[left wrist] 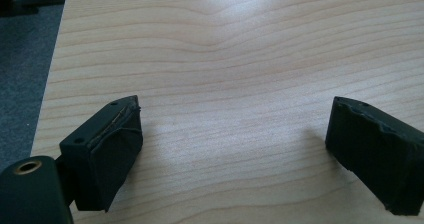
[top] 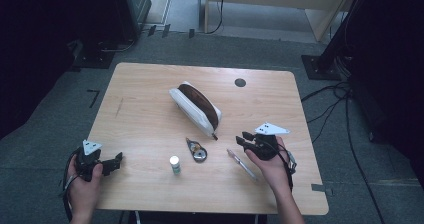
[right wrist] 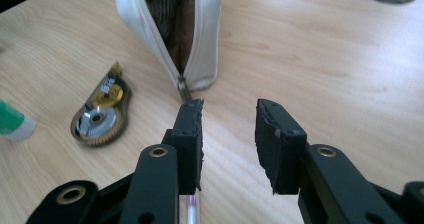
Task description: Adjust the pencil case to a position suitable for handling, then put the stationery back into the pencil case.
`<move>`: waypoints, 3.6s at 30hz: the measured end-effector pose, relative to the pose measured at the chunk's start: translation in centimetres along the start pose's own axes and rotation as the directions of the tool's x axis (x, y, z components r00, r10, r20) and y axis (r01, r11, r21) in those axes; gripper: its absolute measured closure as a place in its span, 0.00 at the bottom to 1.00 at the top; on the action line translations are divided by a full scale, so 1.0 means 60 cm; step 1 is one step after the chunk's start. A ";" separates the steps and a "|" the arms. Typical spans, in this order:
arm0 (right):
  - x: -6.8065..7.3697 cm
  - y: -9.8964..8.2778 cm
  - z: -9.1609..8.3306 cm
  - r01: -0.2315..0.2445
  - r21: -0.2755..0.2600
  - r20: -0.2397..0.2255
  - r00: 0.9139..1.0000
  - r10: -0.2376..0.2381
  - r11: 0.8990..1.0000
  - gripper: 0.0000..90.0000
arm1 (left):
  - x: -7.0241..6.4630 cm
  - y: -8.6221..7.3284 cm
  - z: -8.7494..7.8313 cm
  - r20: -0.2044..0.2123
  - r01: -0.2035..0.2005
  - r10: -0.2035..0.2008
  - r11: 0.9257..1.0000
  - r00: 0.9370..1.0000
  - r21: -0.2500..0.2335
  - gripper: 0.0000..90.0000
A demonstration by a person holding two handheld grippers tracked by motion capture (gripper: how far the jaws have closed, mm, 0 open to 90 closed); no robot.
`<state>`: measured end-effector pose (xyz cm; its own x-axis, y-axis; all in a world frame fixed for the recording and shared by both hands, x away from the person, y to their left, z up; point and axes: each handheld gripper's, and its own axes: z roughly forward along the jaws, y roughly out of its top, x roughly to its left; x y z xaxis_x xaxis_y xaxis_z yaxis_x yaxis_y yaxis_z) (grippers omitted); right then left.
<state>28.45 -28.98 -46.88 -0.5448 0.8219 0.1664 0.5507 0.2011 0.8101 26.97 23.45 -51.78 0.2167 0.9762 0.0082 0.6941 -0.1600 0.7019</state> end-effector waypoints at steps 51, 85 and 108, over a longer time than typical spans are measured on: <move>0.038 -0.143 -0.038 0.005 0.077 0.139 0.990 -0.015 0.997 0.90 | -0.001 -0.001 0.000 0.001 -0.002 0.002 1.000 1.000 -0.001 0.09; 0.027 -0.128 -0.023 -0.069 0.021 0.242 0.968 0.062 0.997 0.90 | -0.001 -0.001 -0.001 0.005 -0.008 0.008 1.000 1.000 0.000 0.09; 0.021 -0.039 -0.060 -0.050 -0.081 0.212 0.975 0.066 0.995 0.90 | -0.001 -0.001 -0.001 0.005 -0.007 0.007 1.000 1.000 0.000 0.09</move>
<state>24.19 -30.33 -46.54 -0.3611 0.9275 0.0968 0.5243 0.1161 0.8436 26.91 23.42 -51.78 0.2256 0.9742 0.0097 0.6925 -0.1673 0.7018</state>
